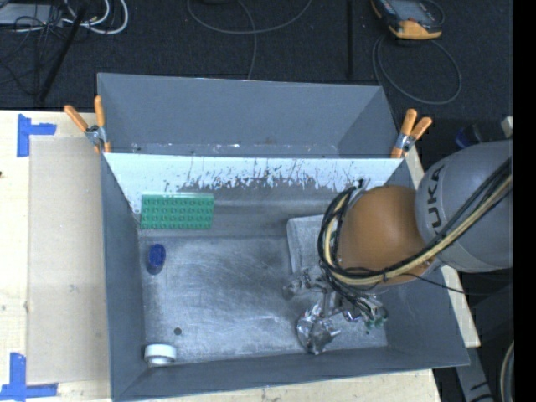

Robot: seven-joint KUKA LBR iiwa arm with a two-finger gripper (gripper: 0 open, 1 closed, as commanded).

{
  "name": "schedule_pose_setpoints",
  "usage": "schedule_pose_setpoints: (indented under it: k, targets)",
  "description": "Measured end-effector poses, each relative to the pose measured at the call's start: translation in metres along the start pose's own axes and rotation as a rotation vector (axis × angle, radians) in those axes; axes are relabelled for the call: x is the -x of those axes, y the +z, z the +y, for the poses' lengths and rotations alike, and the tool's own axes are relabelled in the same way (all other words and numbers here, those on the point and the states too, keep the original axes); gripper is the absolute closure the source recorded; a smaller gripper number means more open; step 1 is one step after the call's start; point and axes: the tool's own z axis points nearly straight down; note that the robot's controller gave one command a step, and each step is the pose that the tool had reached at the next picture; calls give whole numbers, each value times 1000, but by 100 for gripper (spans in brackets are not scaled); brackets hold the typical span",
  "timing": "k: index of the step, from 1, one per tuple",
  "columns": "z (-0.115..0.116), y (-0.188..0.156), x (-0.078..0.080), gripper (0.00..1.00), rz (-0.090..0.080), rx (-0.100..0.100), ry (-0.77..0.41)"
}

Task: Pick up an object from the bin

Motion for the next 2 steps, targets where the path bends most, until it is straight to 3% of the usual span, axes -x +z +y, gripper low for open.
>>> schedule_pose_setpoints:
  k: [1,2]
  targets:
    - [-1,-1,0,100,3,0,4]
    - [-3,-84,6,100,-2,-3,29]
